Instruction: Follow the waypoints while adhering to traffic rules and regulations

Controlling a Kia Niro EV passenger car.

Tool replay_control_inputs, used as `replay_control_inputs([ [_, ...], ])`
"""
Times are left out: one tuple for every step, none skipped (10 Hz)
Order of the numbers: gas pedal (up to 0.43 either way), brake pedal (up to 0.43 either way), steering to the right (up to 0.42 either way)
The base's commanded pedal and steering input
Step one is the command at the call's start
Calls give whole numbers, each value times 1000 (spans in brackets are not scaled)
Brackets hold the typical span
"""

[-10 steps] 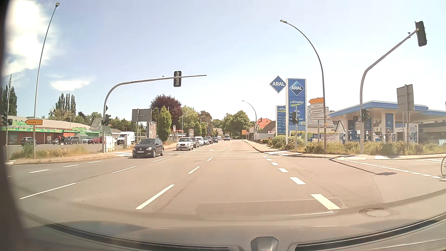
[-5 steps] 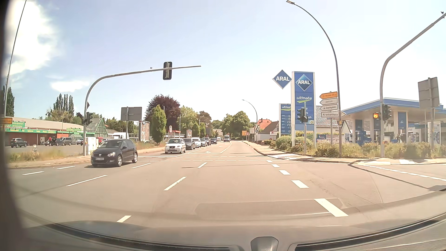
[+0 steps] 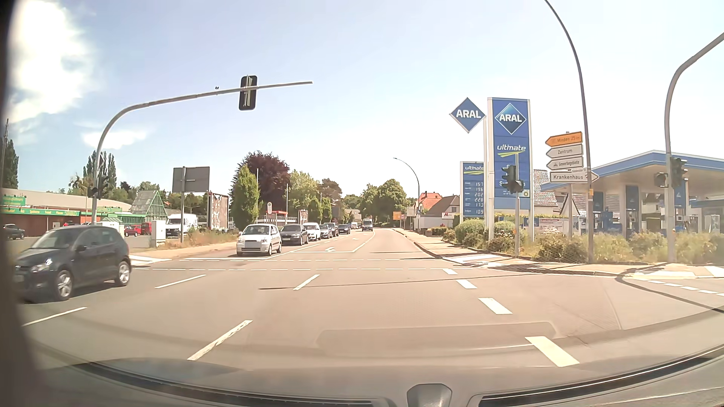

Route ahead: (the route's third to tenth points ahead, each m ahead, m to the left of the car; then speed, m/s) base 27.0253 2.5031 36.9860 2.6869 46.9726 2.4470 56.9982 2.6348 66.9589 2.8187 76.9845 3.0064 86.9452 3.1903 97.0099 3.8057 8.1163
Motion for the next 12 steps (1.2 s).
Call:
replay_control_inputs([
  [319,6,3],
  [319,6,3],
  [319,6,3],
  [319,12,3],
  [319,6,0],
  [319,6,-3],
  [319,6,-4],
  [311,6,-4],
  [311,6,-4],
  [311,6,-4],
  [280,6,-2],
  [150,6,2],
])
